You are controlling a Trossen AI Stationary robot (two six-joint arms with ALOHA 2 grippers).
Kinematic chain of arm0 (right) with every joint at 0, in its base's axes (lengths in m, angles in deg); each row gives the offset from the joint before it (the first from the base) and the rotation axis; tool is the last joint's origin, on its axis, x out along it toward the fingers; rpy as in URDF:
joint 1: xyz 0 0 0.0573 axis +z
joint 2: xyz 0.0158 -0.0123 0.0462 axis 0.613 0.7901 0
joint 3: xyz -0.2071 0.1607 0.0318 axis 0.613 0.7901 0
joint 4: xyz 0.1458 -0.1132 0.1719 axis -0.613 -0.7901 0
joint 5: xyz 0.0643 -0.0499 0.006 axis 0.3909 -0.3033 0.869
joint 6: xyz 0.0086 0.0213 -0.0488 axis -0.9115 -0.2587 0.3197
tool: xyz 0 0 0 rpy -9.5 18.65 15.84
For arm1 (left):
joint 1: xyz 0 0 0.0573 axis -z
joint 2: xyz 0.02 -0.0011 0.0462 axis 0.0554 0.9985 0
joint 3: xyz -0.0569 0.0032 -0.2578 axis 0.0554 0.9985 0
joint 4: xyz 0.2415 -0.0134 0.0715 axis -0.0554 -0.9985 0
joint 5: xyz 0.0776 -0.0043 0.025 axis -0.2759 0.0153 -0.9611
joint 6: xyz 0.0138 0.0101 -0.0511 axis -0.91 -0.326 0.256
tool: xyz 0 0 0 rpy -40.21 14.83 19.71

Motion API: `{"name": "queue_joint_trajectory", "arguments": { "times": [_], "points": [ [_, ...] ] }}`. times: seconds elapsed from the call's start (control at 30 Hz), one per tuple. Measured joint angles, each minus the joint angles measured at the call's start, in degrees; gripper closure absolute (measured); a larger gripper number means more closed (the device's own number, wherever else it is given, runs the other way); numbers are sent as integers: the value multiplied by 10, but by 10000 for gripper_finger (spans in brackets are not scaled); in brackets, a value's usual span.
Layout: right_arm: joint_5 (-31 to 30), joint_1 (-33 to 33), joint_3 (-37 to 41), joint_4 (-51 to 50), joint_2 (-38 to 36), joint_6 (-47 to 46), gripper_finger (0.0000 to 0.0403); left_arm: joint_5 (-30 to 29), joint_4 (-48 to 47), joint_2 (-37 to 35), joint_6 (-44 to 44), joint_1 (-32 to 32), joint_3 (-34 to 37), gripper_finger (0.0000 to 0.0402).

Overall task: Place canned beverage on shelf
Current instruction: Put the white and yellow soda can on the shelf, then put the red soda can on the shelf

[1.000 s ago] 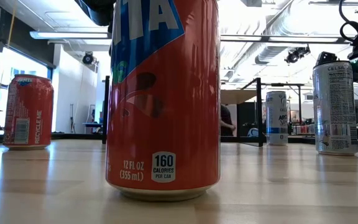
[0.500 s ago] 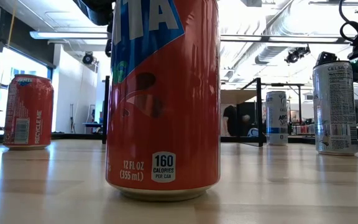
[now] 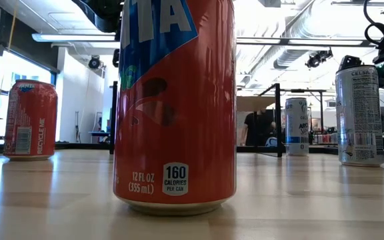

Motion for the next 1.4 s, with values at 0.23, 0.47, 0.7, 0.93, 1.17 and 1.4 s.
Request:
{"name": "queue_joint_trajectory", "arguments": {
  "times": [0.23, 0.47, 0.7, 0.93, 1.17, 1.4],
  "points": [
    [0, 0, 0, 0, 0, 0, 75, 7, 0, 0, -6, -9, 0, 194],
    [0, 0, 0, 0, 0, 0, 75, 5, -2, 0, -6, -11, 0, 178],
    [0, 0, 0, 0, 0, 0, 75, 1, -18, 0, 4, -17, 0, 156],
    [0, 0, 0, 0, 0, 0, 75, 3, -17, -1, 20, -20, 0, 132],
    [0, 0, 0, 0, 0, 0, 75, -23, -17, -2, 20, -7, -2, 80],
    [0, 0, 0, 0, 0, 0, 75, -49, -83, -17, 55, 33, -2, 34]
  ]
}}
